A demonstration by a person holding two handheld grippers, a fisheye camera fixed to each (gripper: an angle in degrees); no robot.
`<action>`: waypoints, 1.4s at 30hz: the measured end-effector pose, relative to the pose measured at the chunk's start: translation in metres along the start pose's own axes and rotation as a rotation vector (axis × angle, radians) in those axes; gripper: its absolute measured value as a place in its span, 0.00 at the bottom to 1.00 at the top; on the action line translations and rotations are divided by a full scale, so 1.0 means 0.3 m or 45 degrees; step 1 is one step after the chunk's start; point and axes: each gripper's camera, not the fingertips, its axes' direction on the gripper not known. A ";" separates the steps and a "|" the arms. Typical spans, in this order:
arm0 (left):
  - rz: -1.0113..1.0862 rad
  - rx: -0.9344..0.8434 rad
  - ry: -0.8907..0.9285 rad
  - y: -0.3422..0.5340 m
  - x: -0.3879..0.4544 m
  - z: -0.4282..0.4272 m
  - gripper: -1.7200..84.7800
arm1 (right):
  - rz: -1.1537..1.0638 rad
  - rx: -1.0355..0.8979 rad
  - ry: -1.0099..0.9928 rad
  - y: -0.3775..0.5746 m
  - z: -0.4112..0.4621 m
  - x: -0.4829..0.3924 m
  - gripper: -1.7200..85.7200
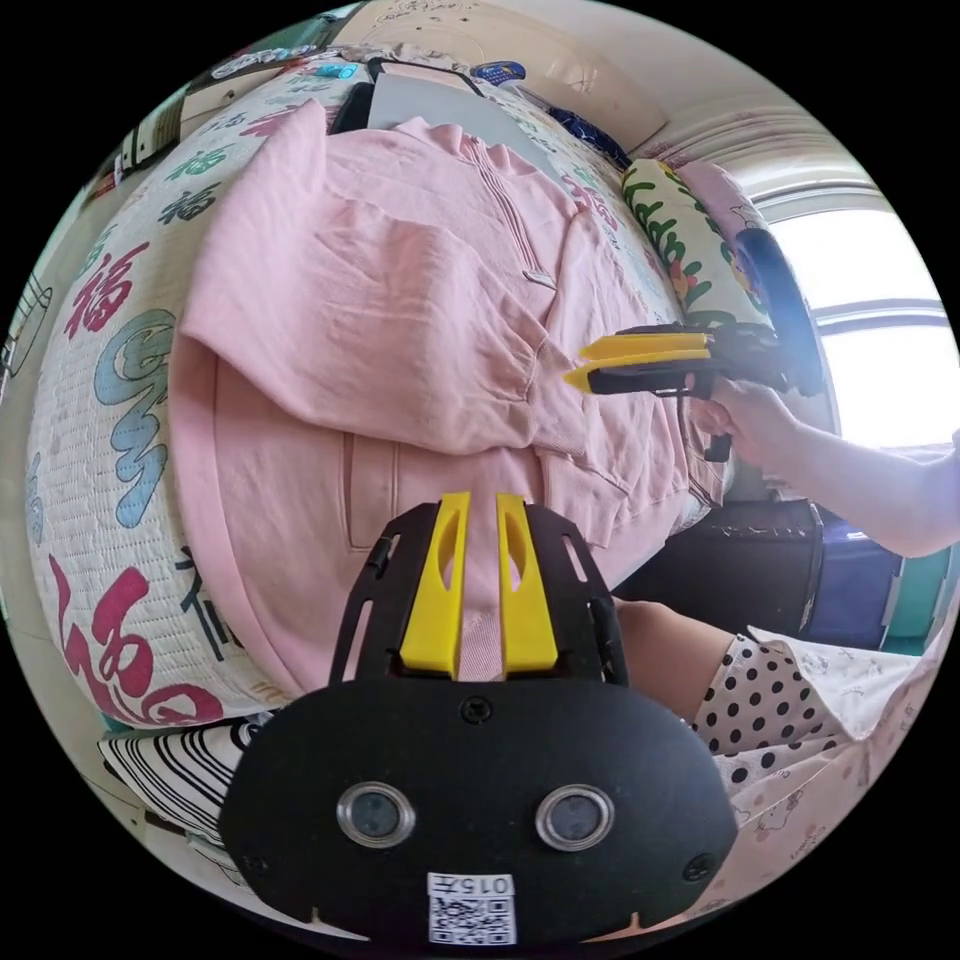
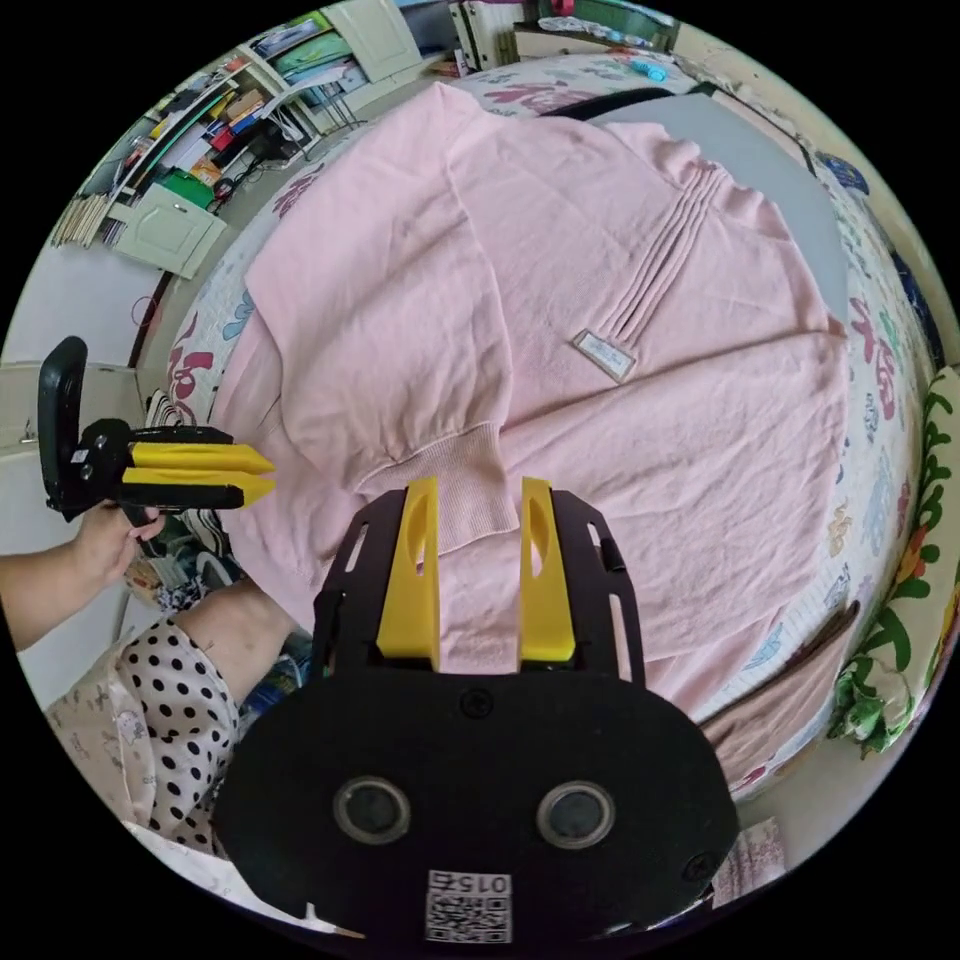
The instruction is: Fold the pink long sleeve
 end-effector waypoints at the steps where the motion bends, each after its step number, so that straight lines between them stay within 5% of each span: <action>1: -0.016 0.008 0.001 0.005 -0.007 -0.013 0.08 | 0.000 -0.082 -0.096 -0.024 0.022 0.008 0.14; 6: -0.159 0.112 -0.003 0.032 -0.065 -0.109 0.09 | 0.031 -0.184 -0.317 -0.017 -0.099 0.020 0.06; 12: -0.259 0.277 -0.463 0.017 -0.147 -0.251 0.13 | 0.241 -0.077 -0.541 0.206 -0.446 0.135 0.04; 19: 0.153 0.145 -0.779 -0.254 -0.124 -0.165 0.17 | 0.384 -0.129 -0.528 0.415 -0.624 0.104 0.03; 23: 0.359 0.140 -1.009 -0.349 -0.082 -0.116 0.07 | 0.414 -0.140 -0.554 0.451 -0.628 0.030 0.03; 29: 0.131 0.209 -0.663 -0.330 -0.254 -0.229 0.03 | 0.399 -0.261 -0.427 0.498 -0.483 -0.121 0.03; 36: 0.076 0.119 -0.645 -0.330 -0.307 -0.213 0.03 | 0.532 -0.428 -0.271 0.576 -0.090 -0.268 0.05; 42: -0.032 0.212 -0.615 -0.241 -0.357 -0.406 0.03 | 0.480 -0.179 -0.280 0.674 -0.179 -0.356 0.09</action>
